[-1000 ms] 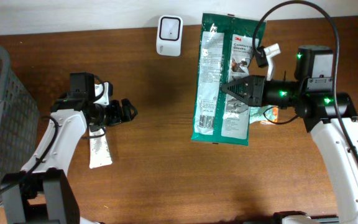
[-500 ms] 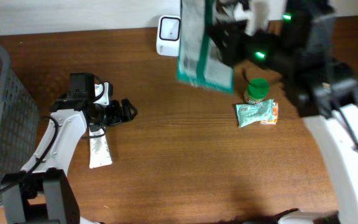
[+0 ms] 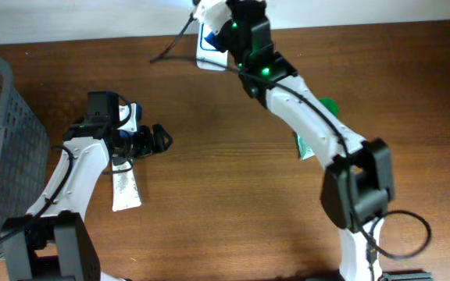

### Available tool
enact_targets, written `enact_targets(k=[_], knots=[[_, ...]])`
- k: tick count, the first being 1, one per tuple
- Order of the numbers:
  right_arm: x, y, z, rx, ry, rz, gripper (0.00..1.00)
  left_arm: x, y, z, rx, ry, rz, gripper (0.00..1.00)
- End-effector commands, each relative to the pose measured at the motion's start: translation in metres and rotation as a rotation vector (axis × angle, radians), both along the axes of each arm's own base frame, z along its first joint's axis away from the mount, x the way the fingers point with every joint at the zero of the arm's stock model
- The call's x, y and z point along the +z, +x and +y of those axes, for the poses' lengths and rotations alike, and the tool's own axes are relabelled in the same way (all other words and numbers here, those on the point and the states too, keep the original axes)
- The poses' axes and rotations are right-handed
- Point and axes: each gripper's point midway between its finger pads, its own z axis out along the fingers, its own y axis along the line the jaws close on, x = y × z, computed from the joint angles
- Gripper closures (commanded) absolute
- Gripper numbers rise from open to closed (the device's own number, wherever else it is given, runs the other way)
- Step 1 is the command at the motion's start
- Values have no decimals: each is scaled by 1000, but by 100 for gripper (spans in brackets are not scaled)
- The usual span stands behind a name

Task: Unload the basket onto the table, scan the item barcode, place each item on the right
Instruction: 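Hold the glove packet over the barcode scanner with the right gripper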

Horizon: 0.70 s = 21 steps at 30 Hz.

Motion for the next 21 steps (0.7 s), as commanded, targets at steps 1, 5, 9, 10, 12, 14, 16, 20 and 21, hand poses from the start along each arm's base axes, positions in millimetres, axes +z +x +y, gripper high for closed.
enact_targets(k=[1,5,9,10,12,14,16,20,21], knots=[[-4,13,8,19,-213,-168,96,10,5,-1,-4,0,-30,1],[-26,19,20,58,-205,-182,96,10,5,-1,-4,0,-30,1],[-56,21,31,116,-214,-148,96,10,5,-1,-4,0,-30,1],[-61,21,35,126,-215,-144,96,10,5,-1,-4,0,-30,1],[-60,21,37,127,-208,-160,96,10,5,-1,-4,0,-30,1],[-58,22,39,134,-200,-179,96,9,4,-1,-4,0,-30,1],[-59,24,40,133,-192,-199,96,10,5,-1,-4,0,-30,1],[-71,27,42,136,-213,-213,96,10,5,-1,-4,0,-30,1],[-75,27,43,141,-236,-218,96,10,5,-1,-4,0,-30,1]])
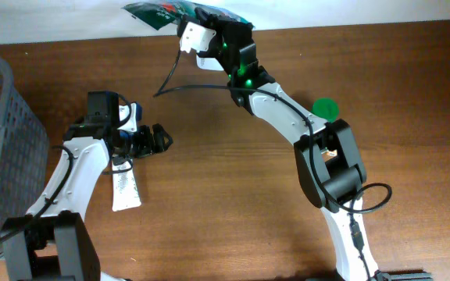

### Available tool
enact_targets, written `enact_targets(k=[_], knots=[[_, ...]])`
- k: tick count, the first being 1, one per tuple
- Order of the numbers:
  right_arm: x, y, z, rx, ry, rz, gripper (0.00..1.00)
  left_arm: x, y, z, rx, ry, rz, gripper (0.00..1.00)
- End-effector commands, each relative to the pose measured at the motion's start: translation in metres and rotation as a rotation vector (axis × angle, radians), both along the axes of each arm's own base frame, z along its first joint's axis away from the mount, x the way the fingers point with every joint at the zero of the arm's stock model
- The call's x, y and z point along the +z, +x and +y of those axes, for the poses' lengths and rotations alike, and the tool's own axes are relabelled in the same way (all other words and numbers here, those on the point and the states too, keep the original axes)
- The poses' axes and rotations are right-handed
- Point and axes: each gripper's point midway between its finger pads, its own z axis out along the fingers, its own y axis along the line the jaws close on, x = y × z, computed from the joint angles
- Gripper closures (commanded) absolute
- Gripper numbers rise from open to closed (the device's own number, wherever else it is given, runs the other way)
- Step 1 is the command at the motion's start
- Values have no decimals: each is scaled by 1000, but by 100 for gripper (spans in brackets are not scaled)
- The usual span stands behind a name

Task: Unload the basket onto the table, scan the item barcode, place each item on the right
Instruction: 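Hold the glove packet over the barcode scanner with the right gripper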

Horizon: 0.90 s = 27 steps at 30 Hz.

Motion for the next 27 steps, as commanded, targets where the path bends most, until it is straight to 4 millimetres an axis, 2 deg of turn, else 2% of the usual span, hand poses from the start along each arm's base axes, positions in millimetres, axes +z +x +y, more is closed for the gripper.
enact_targets(k=[1,9,14,18,21,23,27], knots=[[-22,0,12,33,-68,-11,96,9,5,-1,-5,0,-31,1],[-29,0,15,36,-75,5,96,9,5,-1,-5,0,-31,1],[-23,1,10,6,-72,-2,96,9,5,-1,-5,0,-31,1],[12,-3,2,-29,-1,-3,96,9,5,-1,-5,0,-31,1],[52,-18,-6,-32,119,70,96,9,5,-1,-5,0,-31,1],[79,-36,-14,-37,215,163,96,9,5,-1,-5,0,-31,1],[114,-69,-31,-66,399,340,96,9,5,-1,-5,0,-31,1]])
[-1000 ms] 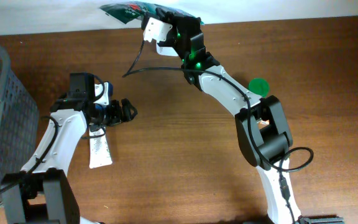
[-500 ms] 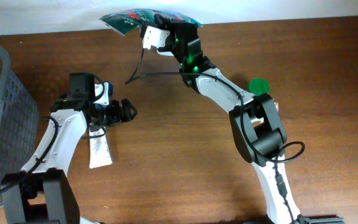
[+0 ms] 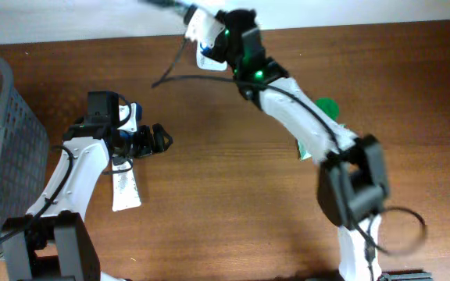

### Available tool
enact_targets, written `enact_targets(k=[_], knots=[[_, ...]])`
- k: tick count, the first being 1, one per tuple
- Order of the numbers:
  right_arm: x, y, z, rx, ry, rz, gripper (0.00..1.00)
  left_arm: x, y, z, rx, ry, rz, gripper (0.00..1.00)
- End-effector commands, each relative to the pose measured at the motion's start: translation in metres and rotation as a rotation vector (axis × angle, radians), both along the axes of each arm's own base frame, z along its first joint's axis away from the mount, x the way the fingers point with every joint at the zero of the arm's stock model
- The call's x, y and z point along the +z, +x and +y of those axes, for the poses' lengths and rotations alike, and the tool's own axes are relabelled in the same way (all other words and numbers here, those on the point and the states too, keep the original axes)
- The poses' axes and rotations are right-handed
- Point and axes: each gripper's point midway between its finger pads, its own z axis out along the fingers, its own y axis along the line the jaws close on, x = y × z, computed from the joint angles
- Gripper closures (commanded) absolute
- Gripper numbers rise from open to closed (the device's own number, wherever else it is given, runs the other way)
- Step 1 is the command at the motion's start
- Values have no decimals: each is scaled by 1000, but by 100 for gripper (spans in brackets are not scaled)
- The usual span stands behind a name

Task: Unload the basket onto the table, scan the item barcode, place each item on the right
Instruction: 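Hold the glove packet over the barcode scanner with the right gripper, then carry the glove packet right and drop it beside the jar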

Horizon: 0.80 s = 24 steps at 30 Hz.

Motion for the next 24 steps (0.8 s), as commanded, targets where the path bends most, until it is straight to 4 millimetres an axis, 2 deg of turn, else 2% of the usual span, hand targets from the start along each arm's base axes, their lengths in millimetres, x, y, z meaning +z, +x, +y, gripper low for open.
enact_targets(k=[1,2,4,7,10,12,14,18,21,24], knots=[[81,-39,-18,-55,279,76,96,9,5,-1,-4,0,-30,1],[92,-54,-29,-86,348,142,96,9,5,-1,-4,0,-30,1],[99,-73,-51,-151,439,248,96,9,5,-1,-4,0,-30,1],[97,-101,-93,-298,581,425,96,9,5,-1,-4,0,-30,1],[86,-127,-146,-478,687,574,96,9,5,-1,-4,0,-30,1],[69,-148,-188,-589,716,689,96,9,5,-1,-4,0,-30,1],[49,-164,-220,-678,719,796,96,9,5,-1,-4,0,-30,1],[-9,-205,-291,-959,699,1024,96,9,5,-1,-4,0,-30,1],[-51,-230,-328,-1123,699,1167,96,9,5,-1,-4,0,-30,1],[-93,-250,-349,-1208,675,1286,96,9,5,-1,-4,0,-30,1]])
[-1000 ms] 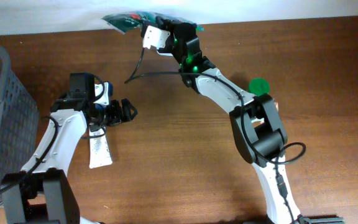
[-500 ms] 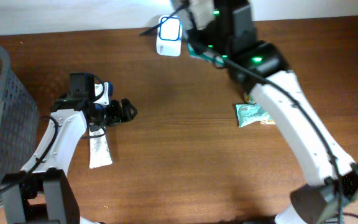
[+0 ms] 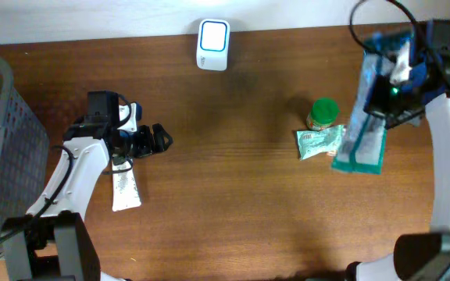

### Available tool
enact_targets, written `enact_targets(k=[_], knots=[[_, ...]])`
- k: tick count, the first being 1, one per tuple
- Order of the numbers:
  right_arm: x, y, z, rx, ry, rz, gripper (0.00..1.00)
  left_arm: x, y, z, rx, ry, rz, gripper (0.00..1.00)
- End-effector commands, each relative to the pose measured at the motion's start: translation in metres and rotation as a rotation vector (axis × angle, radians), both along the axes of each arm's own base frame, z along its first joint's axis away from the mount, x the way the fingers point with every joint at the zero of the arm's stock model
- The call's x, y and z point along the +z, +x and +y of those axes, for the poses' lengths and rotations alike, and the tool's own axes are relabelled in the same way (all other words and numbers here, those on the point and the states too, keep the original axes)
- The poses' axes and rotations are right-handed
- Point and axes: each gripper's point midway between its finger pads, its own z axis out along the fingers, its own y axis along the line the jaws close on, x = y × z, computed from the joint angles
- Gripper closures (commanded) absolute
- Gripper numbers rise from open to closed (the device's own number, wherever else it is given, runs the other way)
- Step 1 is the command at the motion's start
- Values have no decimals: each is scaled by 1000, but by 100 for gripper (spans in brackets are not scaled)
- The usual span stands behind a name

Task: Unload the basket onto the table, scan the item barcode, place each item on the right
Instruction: 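Carry the glove packet right and drop it beside the jar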

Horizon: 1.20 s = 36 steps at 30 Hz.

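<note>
The white scanner with a blue face (image 3: 212, 44) lies uncovered at the back edge of the table. My right gripper (image 3: 395, 72) is at the far right, shut on the upper part of a long teal and blue packet (image 3: 363, 129). The packet hangs down beside a green-capped jar (image 3: 323, 112). My left gripper (image 3: 161, 139) hovers at the left with its fingers apart and nothing between them.
A small green sachet (image 3: 319, 144) lies just below the jar, touching the packet's lower end. A white tube (image 3: 124, 188) lies under the left arm. A grey mesh basket stands at the left edge.
My right gripper has moved from over the scanner at the back to the far right, still holding the packet. The scanner now shows in full. The left arm has not moved.
My right gripper stood over the scanner, covering most of it. Then it held the packet out past the table's back edge above the scanner, and stayed there at the following moment. Now arm and packet are at the far right, beside the jar.
</note>
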Motion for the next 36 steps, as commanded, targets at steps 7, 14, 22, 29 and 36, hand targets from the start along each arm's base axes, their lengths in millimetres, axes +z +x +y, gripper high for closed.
enact_targets(k=[7,14,22,29,36], knots=[[-103,-21,-26,-81,58,172,96,9,4,-1,-5,0,-30,1],[-144,-24,-25,-78,56,163,95,9,4,-1,-5,0,-30,1],[-138,-6,2,117,169,55,95,9,4,-1,-5,0,-30,1],[-134,-1,11,187,209,11,93,9,4,-1,-5,0,-30,1],[-123,-2,10,183,206,24,42,9,4,-1,-5,0,-30,1]])
